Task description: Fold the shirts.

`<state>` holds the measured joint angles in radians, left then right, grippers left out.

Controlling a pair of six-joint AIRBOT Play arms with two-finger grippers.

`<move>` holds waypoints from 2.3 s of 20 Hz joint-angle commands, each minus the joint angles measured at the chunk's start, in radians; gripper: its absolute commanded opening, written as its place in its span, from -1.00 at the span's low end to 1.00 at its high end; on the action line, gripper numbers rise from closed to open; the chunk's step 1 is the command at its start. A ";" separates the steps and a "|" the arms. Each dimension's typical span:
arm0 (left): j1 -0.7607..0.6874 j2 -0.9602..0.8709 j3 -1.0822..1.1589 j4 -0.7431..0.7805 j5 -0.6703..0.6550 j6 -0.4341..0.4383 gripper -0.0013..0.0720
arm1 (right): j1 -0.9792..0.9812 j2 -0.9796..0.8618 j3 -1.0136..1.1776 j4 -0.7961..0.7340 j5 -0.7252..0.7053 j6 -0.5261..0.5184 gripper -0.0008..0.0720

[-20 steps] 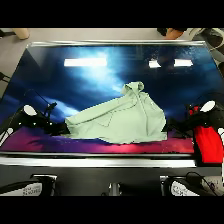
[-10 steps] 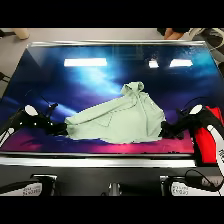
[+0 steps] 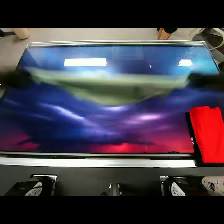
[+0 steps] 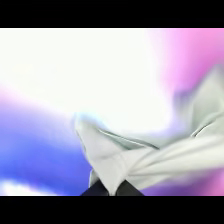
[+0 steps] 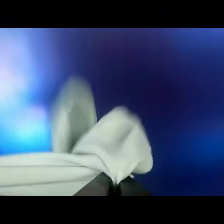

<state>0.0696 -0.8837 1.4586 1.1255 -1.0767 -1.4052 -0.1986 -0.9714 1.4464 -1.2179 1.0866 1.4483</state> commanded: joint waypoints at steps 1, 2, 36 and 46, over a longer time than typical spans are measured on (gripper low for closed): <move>0.005 0.182 0.343 0.098 0.253 -0.102 -0.89 | 0.001 0.297 0.249 -0.100 -0.262 0.005 -0.90; 0.005 0.212 0.367 0.098 0.274 -0.129 -0.89 | 0.001 0.361 0.249 -0.100 -0.287 0.010 -0.90; 0.131 -0.611 -0.145 0.124 -0.354 -0.061 0.63 | 0.007 -0.640 0.232 -0.001 0.275 0.152 0.33; 0.220 -0.289 -0.870 -0.084 -0.092 0.048 0.63 | -0.116 -0.360 -0.381 -0.030 0.306 0.080 0.18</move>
<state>0.2852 -1.2106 0.7151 1.1343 -1.2705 -1.3972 -0.3046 -1.3708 1.1851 -1.2728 1.3941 1.5513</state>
